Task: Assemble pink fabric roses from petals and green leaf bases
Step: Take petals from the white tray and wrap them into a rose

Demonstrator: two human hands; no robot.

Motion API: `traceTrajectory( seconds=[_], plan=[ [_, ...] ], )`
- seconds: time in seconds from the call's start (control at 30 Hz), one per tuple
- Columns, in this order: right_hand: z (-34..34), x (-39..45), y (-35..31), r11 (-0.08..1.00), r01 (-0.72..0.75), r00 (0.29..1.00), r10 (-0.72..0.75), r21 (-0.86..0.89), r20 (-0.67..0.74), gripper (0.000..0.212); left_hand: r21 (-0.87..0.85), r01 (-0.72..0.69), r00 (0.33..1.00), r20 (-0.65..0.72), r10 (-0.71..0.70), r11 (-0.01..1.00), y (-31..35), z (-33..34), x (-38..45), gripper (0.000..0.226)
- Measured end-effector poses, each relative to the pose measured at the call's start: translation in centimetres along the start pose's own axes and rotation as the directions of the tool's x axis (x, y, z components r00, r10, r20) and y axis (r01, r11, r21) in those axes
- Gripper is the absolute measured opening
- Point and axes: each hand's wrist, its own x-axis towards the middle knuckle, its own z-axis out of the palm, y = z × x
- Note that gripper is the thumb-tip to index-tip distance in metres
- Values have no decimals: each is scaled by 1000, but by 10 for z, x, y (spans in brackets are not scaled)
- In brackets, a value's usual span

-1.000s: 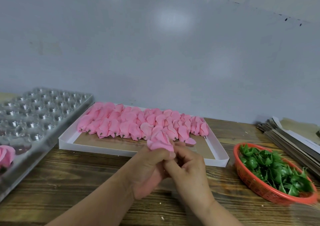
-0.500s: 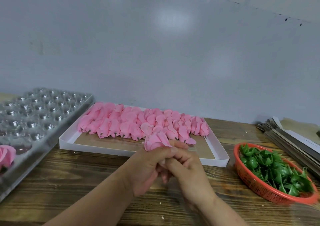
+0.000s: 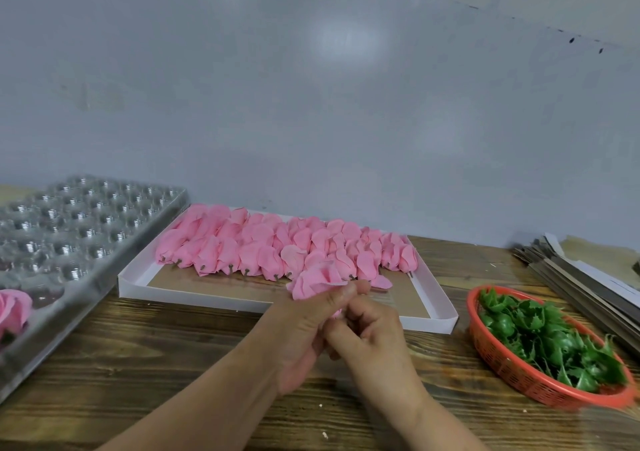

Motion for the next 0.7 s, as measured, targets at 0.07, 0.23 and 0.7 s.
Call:
traceTrajectory(
  seconds=[0.07,0.23,0.7],
  plan=[
    [-1,0,0,1000,-14,1000,14,7,11,30,16,-10,1000,12,9,1000,0,-2,1,45],
    [-4,2,-4,999,28,999,-29,-20,-36,28,-39,-31,999,39,32,999,2,-2,3,44],
    [0,3,-2,963,-104,994,105,249,8,5,-81,23,998,64,-18,996,2,1,-1,32]
  ],
)
